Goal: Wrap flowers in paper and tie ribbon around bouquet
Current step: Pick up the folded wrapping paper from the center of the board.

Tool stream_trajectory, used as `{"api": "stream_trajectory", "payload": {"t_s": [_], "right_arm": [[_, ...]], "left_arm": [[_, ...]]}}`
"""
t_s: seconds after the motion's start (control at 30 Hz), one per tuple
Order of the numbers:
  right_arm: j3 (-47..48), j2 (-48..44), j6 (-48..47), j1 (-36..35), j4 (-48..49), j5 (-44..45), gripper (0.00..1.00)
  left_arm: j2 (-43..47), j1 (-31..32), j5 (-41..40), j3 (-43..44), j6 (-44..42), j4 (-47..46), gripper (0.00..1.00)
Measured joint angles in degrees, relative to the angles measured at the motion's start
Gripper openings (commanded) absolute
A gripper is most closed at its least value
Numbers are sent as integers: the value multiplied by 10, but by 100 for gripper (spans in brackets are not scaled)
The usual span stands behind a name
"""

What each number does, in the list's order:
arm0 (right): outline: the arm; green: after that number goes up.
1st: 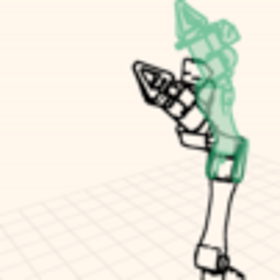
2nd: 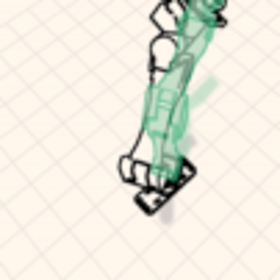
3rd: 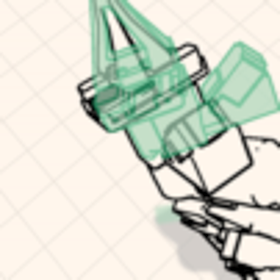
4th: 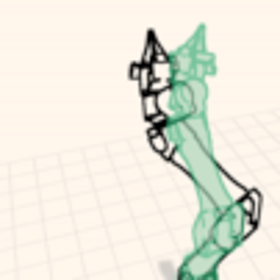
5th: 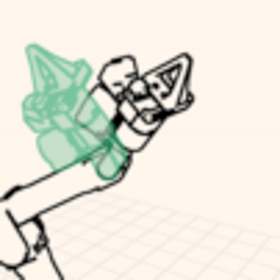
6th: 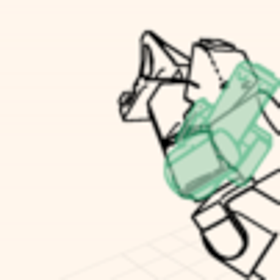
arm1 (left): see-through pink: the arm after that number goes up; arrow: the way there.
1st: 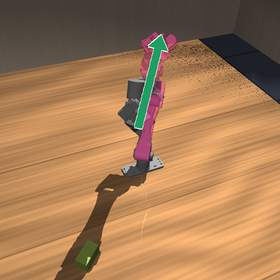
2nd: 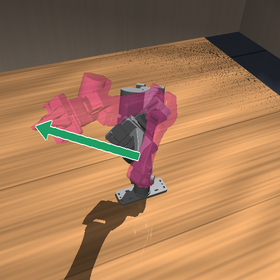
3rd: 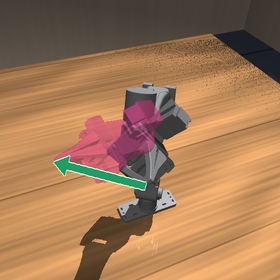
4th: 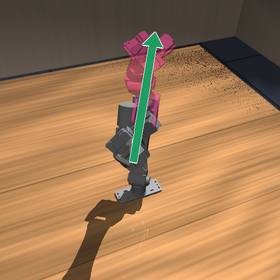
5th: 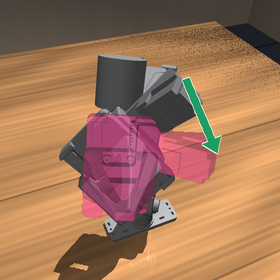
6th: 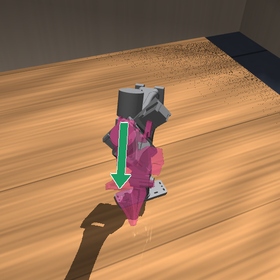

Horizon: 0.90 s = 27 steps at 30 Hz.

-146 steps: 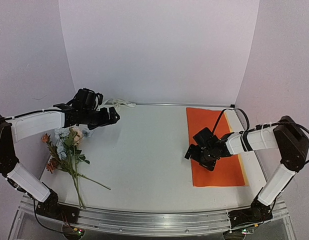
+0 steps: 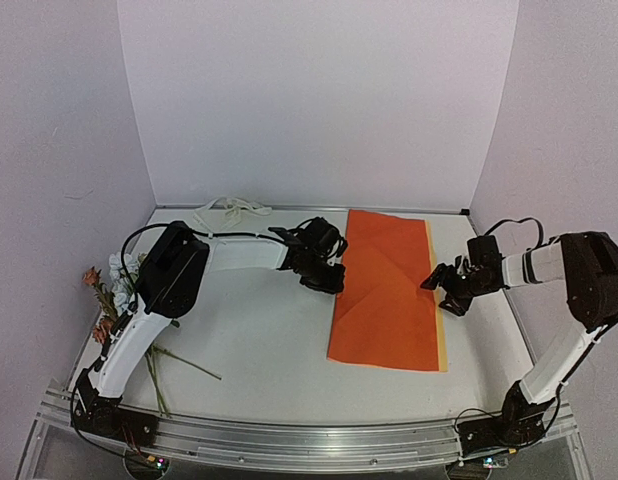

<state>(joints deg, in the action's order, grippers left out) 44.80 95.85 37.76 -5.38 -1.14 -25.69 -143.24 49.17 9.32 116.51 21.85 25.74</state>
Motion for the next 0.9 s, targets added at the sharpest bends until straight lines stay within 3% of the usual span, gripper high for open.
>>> {"api": "stream_trajectory", "payload": {"t_s": [0.57,0.9], "right_arm": [[9,3,0,-31,-12,23,80],[16,12,25,-33,-11,6,71]], "left_arm": [[0,-2,1,0,0,0,15],[0,-7,1,0,0,0,15]]}}
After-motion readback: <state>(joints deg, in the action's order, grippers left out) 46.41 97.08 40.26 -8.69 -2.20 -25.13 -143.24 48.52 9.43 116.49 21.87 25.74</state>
